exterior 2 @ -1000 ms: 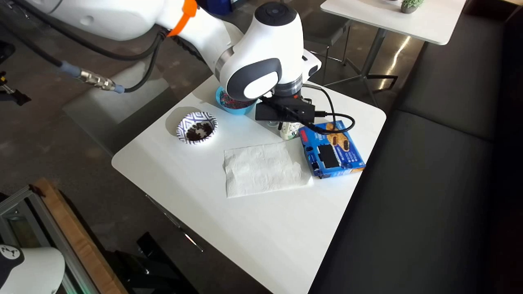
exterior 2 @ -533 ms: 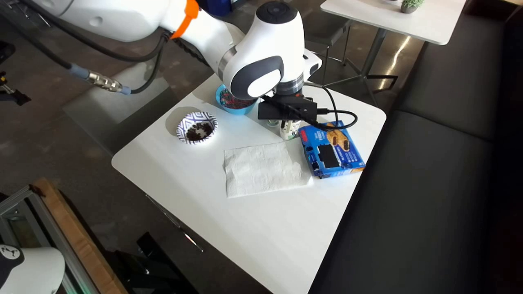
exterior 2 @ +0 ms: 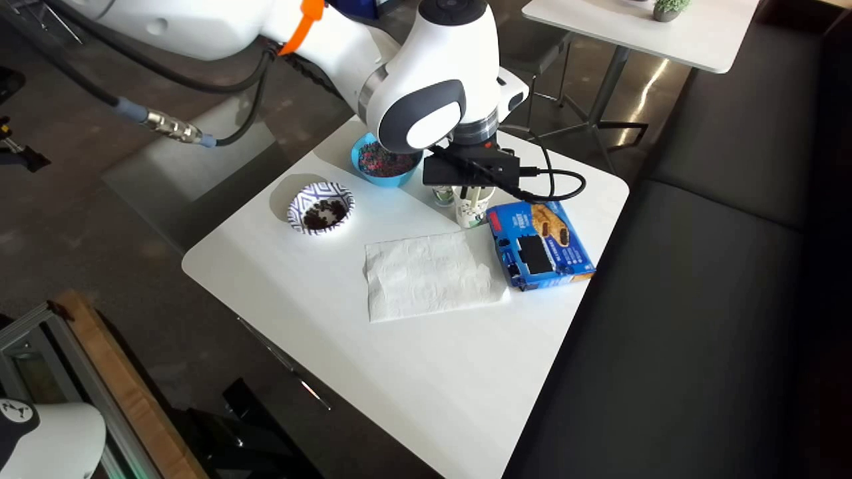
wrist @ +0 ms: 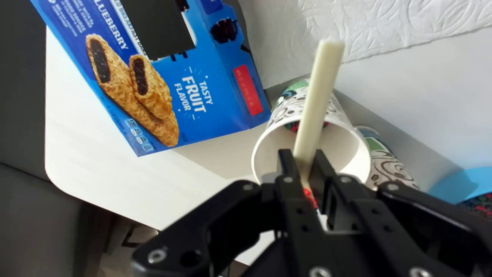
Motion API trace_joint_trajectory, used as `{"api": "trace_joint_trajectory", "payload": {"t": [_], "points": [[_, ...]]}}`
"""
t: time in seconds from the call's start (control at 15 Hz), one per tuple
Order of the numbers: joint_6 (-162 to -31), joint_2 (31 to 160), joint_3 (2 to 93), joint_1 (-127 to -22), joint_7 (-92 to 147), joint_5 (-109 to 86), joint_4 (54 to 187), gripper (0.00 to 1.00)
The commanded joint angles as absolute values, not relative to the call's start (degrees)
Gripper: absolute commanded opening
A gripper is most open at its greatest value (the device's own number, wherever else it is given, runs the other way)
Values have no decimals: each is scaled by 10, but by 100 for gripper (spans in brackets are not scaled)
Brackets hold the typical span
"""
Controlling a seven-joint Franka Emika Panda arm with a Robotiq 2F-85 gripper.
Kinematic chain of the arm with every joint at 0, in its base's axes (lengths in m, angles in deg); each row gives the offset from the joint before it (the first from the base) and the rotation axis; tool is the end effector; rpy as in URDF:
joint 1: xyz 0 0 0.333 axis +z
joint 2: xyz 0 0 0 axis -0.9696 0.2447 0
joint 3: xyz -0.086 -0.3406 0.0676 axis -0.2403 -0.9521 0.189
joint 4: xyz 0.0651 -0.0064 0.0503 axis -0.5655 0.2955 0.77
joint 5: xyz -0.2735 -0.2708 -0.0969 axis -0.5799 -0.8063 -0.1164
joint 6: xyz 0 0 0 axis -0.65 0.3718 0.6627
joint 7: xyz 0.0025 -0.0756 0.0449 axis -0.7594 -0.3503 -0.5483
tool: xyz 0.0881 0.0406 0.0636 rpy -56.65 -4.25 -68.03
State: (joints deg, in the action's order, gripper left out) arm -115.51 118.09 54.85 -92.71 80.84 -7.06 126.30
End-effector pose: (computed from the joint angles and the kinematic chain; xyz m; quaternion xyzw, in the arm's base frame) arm 0.7066 -0.1786 0.2418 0.9512 0.2735 0.1336 0.0499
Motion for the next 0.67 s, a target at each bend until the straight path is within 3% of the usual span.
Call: {"api": "trace_joint_trajectory", "payload": {"t": [0.0, 0.6], "points": [[-1154, 1192, 559, -932, 789, -67, 1242, 4], [-1167, 1210, 577, -941, 774, -59, 1218, 4]]}}
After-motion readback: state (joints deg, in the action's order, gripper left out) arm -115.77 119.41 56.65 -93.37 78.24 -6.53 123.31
